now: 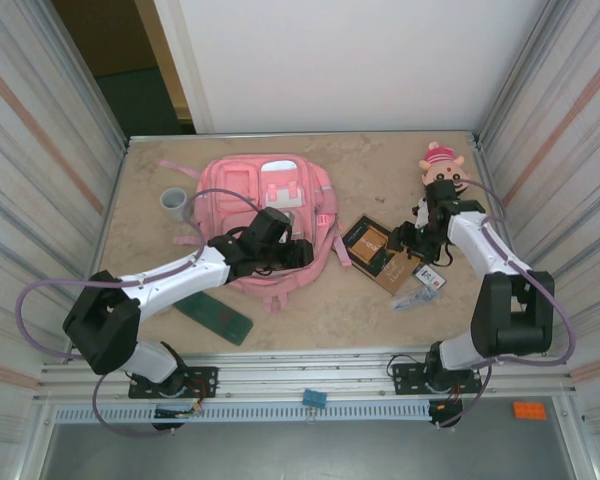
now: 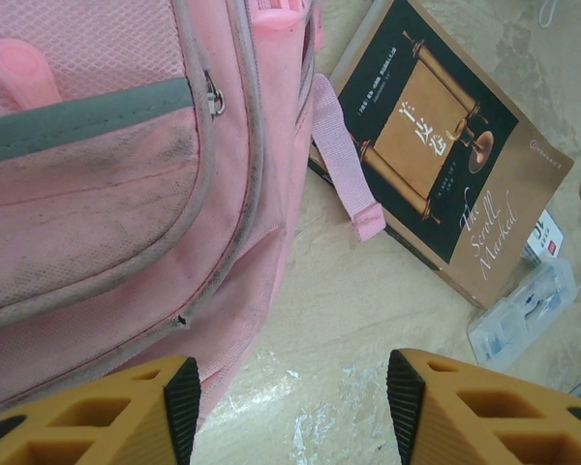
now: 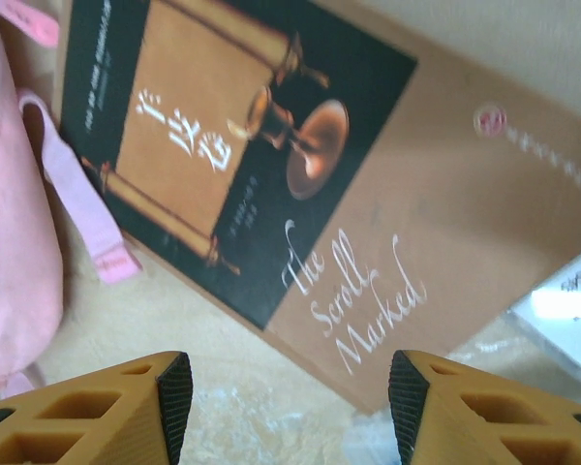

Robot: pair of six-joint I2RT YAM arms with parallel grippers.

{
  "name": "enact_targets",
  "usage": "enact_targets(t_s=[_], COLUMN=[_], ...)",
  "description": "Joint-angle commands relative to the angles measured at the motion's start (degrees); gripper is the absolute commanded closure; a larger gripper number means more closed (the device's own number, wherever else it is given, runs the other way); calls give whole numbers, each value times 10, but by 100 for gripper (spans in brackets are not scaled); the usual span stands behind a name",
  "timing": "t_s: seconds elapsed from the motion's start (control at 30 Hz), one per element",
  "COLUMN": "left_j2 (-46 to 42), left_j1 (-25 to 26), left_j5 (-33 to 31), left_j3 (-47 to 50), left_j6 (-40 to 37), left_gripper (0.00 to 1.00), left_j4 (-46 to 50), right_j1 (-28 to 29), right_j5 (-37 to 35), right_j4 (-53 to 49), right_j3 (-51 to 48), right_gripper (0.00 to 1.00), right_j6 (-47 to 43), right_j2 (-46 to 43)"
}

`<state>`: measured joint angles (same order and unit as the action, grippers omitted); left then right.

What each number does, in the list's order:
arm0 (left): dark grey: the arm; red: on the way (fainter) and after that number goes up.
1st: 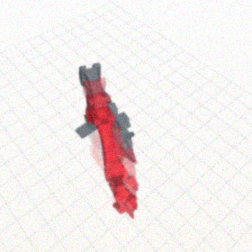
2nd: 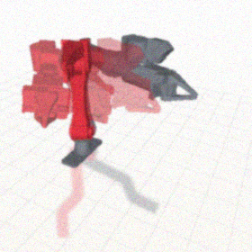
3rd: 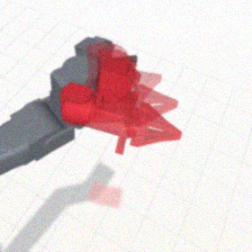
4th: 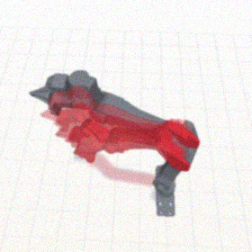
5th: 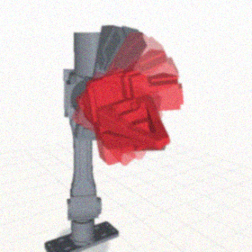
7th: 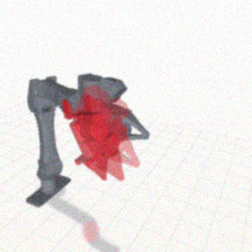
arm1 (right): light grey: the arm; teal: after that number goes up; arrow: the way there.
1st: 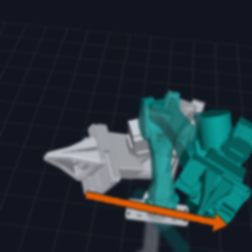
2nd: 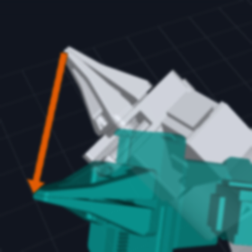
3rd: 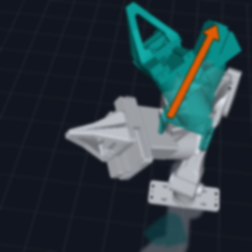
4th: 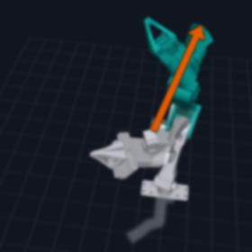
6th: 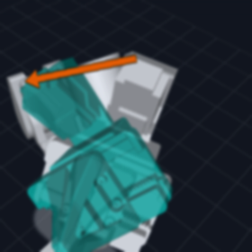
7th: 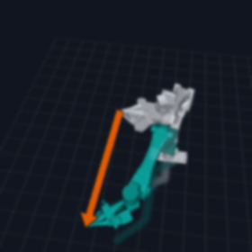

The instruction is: Pack the student bag

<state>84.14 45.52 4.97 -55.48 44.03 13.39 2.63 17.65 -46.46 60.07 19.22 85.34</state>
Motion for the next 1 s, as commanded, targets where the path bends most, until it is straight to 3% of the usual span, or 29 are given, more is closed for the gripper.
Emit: enact_targets(t_s=[0.0,0.23,0.63,0.83,0.97], left_j2=[3,6,35,56,77], left_j1=[7,7,12,20,27], left_j5=[4,5,19,29,38], left_j3=[-19,-16,-27,-43,-58], left_j6=[4,9,13,14,20], left_gripper=[45,45,46,46,46], left_j4=[0,-2,-17,-26,-41], right_j1=[-2,-9,-7,-6,-12], right_j5=[1,12,24,14,5], right_j4=[1,20,31,-5,-18], right_j3=[28,8,-111,-90,-57], right_gripper=[43,43,43,44,43], right_j6=[-33,-37,20,25,5], right_j2=[48,96,-16,-78,-68])
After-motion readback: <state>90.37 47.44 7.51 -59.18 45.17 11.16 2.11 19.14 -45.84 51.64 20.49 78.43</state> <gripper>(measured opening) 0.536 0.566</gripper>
